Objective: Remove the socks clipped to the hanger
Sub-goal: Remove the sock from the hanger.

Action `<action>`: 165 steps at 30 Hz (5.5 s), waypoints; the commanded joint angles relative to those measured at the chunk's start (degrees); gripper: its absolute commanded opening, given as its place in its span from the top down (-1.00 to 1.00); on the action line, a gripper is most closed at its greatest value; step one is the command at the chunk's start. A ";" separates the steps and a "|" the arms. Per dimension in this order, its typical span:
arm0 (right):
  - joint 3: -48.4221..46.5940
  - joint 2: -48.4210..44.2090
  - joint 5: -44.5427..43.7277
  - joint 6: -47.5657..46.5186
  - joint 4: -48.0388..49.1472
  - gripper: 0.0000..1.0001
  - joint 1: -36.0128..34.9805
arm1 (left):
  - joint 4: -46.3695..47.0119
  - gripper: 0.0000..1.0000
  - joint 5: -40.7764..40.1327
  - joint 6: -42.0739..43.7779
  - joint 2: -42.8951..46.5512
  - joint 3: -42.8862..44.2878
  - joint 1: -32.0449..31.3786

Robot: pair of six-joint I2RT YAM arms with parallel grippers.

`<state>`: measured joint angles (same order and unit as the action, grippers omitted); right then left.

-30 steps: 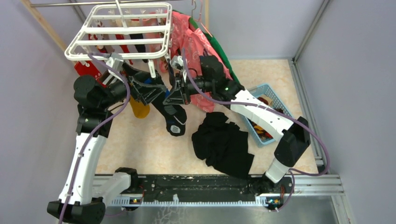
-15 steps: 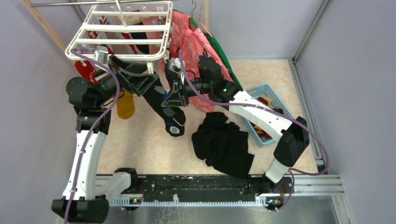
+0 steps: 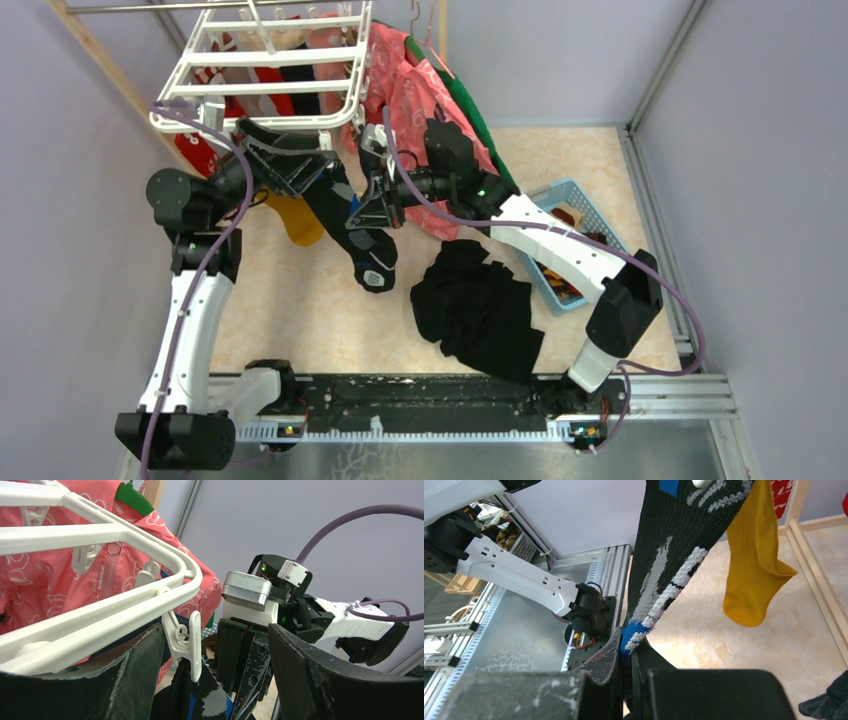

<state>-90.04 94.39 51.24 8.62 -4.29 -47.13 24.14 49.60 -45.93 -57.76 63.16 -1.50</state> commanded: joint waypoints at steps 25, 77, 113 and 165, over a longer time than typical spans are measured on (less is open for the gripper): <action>-3.32 -1.35 0.89 -1.84 -0.71 1.00 -0.77 | 1.34 -0.79 -1.61 12.92 3.91 -6.40 0.27; -2.77 -1.20 4.22 -2.28 -0.31 1.00 -0.79 | 0.67 -0.98 -6.01 15.38 6.37 -10.65 0.48; -6.05 -1.91 -4.84 -5.69 -4.79 1.00 -0.78 | 0.49 -0.90 -0.05 2.71 12.30 -10.93 5.37; -6.12 -0.68 2.37 -5.07 -4.23 1.00 -2.76 | 18.41 -0.67 -6.37 -2.63 -1.58 -5.71 -1.44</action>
<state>-94.96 95.11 53.01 5.02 -9.52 -48.75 38.20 45.54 -46.81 -60.23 56.49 -2.66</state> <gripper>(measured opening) 0.038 0.837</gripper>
